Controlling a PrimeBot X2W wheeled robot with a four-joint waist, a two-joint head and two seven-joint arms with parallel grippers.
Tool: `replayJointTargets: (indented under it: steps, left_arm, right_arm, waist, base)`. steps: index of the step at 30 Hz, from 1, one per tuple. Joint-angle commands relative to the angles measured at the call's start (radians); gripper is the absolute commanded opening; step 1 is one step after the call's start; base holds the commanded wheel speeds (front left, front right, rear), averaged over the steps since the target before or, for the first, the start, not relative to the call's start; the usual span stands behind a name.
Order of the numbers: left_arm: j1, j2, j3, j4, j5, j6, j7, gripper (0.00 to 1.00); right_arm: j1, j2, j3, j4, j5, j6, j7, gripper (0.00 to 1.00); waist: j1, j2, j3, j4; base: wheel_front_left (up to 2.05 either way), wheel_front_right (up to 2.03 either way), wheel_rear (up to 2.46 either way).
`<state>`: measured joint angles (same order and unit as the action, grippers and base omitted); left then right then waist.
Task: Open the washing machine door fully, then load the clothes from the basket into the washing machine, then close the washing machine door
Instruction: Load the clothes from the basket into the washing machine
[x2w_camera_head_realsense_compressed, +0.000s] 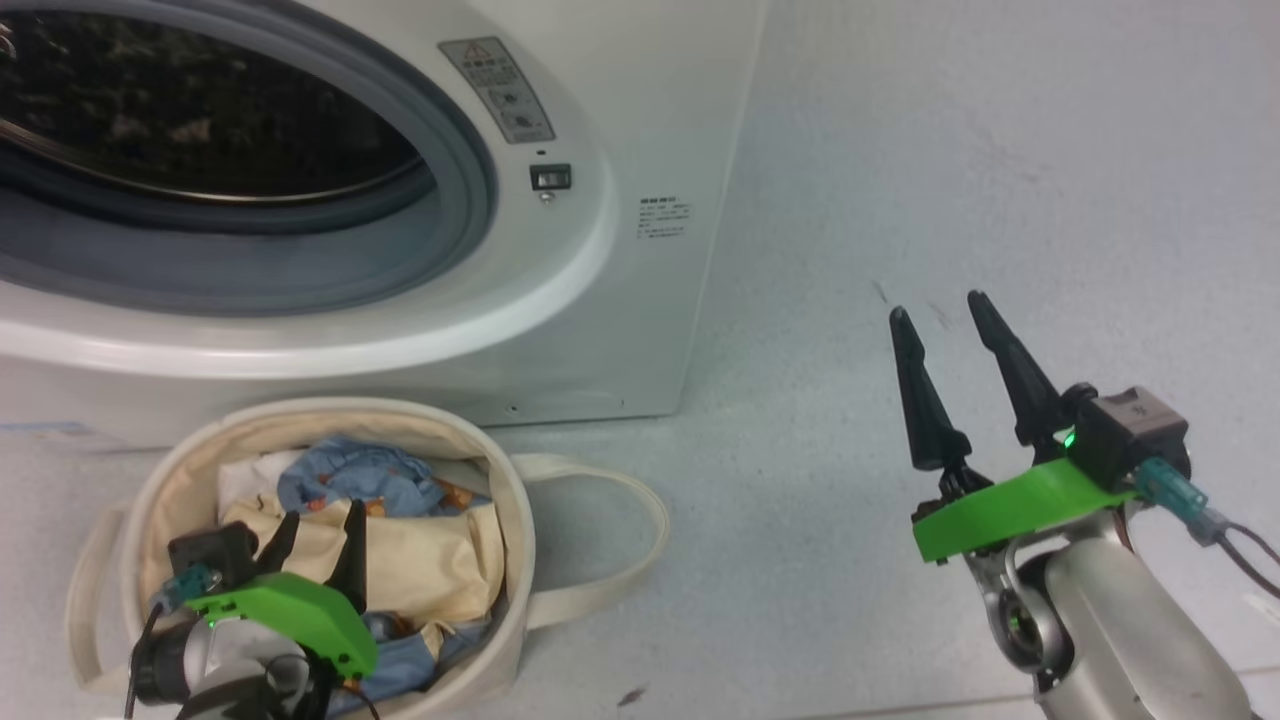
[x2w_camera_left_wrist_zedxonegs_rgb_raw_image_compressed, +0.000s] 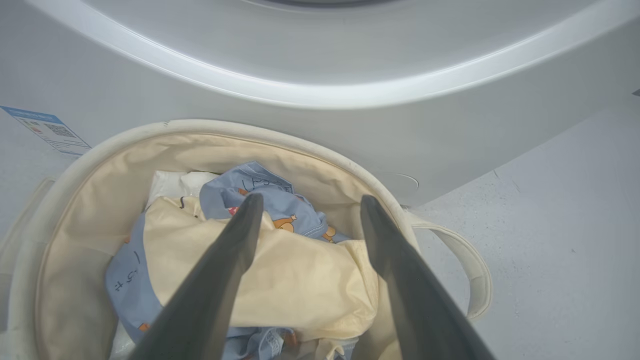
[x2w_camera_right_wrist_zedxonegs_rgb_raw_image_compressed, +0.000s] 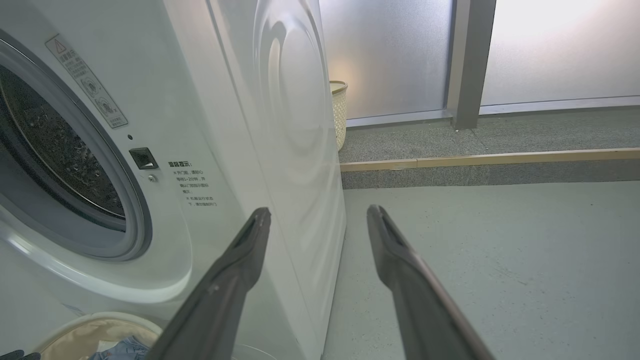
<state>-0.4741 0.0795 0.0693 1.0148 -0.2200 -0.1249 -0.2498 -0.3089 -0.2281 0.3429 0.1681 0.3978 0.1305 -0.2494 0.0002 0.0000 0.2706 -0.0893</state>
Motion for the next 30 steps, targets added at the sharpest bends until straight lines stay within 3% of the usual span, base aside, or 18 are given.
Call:
replayJointTargets:
  steps: [1, 10, 21, 24, 30]
  left_arm:
    - [-0.048, 0.044, 0.015, 0.046, 0.008, -0.005, -0.012, 1.0]
    - [-0.178, 0.074, -0.009, 0.222, 0.001, -0.005, -0.011, 1.0]
    - [-0.251, 0.086, -0.016, 0.268, -0.026, -0.006, 0.029, 1.0]
    - [-0.257, 0.088, -0.027, 0.272, -0.026, -0.006, 0.074, 1.0]
    - [-0.243, 0.089, -0.027, 0.275, -0.038, 0.038, 0.209, 1.0]
  right_arm:
    - [-0.035, -0.011, 0.008, -0.04, -0.013, 0.0, -0.012, 1.0]
    - [-0.09, -0.046, -0.004, -0.072, -0.046, 0.0, -0.012, 1.0]
    - [-0.114, -0.066, -0.024, -0.121, -0.072, 0.0, -0.012, 1.0]
    - [-0.114, -0.068, -0.039, -0.136, -0.079, 0.0, -0.012, 1.0]
    - [-0.105, -0.068, -0.052, -0.153, -0.089, 0.0, -0.012, 1.0]
  waist:
    - [-0.0002, 0.0, 0.046, -0.018]
    - [-0.0002, 0.0, 0.195, -0.045]
    - [-0.0002, 0.0, 0.316, -0.068]
    - [-0.0002, 0.0, 0.339, -0.074]
    - [-0.0002, 0.0, 0.359, -0.079]
  base:
    - [0.0, 0.0, 0.0]
    - [0.0, 0.0, 0.0]
    - [0.0, 0.0, 0.0]
    - [0.0, 0.0, 0.0]
    - [0.0, 0.0, 0.0]
